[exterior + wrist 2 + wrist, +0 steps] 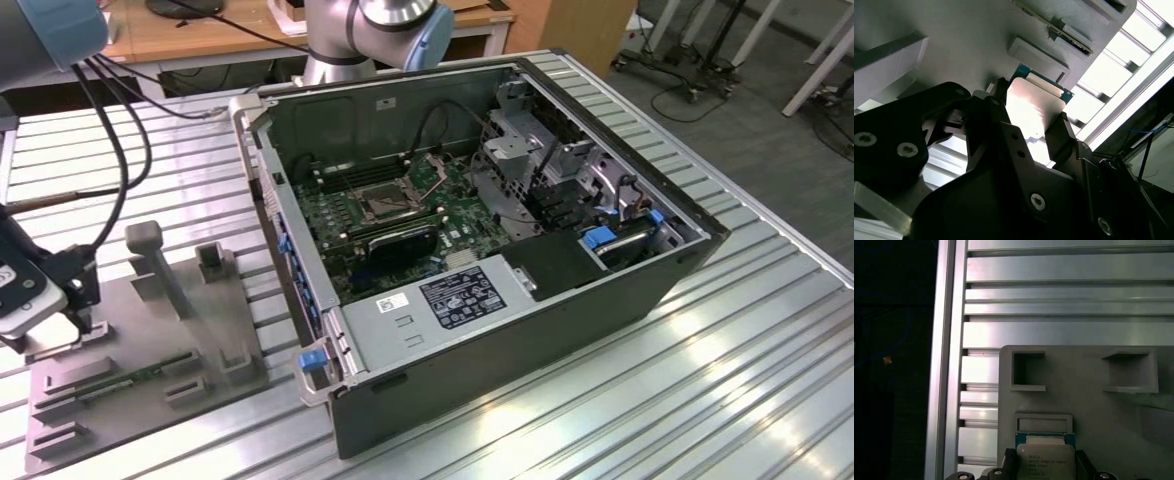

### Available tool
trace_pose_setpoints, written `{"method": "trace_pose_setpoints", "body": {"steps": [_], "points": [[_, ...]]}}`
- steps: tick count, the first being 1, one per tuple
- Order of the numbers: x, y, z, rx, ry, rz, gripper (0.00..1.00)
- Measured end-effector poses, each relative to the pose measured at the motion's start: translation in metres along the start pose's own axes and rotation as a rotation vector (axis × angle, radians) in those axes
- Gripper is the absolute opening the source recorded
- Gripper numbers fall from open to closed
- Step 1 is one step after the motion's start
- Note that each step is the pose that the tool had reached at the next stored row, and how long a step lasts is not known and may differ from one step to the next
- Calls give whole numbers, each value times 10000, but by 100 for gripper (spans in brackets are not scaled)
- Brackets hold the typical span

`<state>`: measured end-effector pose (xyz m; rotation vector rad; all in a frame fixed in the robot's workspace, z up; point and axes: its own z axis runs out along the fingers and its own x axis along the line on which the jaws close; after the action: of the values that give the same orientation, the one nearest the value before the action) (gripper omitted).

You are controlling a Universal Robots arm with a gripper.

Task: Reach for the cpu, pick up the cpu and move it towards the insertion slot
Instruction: 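Pick up the cpu and move it towards the insertion slot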

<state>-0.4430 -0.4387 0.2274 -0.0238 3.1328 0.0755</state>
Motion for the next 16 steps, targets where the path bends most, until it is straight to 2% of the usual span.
{"method": "trace_pose_setpoints", "body": {"steps": [16], "points": [[-1, 4, -91, 1, 1, 0, 54]]}}
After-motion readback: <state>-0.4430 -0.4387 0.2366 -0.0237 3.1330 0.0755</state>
